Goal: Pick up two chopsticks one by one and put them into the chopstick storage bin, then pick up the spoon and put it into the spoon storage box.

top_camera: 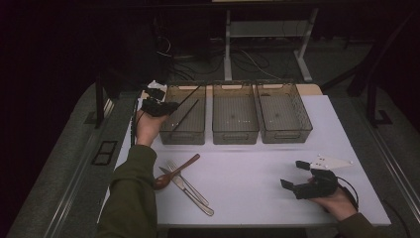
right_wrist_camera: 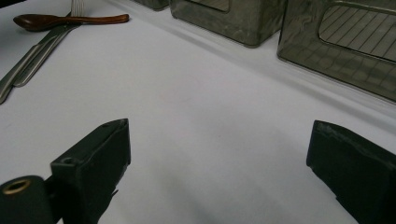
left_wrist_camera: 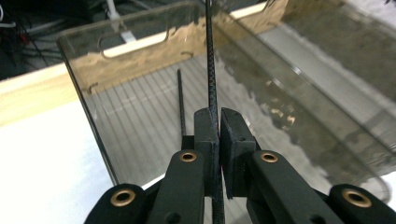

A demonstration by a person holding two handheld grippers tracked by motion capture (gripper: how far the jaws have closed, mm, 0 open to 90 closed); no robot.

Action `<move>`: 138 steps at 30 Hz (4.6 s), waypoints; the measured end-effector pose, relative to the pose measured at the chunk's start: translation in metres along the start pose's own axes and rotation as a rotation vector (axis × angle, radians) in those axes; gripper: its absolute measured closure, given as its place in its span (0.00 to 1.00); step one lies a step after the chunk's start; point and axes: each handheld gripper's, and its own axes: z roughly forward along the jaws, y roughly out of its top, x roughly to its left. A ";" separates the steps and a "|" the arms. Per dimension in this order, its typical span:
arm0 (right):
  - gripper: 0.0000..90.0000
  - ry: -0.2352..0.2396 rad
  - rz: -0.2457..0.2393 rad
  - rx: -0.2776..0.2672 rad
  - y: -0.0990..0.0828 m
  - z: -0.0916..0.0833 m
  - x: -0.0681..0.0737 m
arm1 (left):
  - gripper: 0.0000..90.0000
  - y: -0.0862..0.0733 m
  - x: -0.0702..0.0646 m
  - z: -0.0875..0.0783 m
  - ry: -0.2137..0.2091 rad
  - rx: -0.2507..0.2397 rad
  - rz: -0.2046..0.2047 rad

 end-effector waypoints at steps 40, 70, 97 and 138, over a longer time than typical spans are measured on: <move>0.06 -0.009 0.021 -0.010 0.001 -0.002 -0.002 | 0.41 -0.002 -0.045 -0.022 -0.158 -0.092 0.098; 0.06 -0.011 0.020 -0.014 -0.001 -0.005 -0.003 | 0.33 -0.086 -0.111 -0.054 -0.326 -0.104 0.199; 0.06 -0.016 0.013 -0.016 -0.001 -0.006 -0.004 | 0.33 -0.152 -0.074 -0.090 -0.212 -0.093 0.162; 0.06 -0.019 0.017 -0.011 -0.001 -0.006 -0.003 | 0.47 -0.189 -0.054 -0.085 -0.210 0.098 0.091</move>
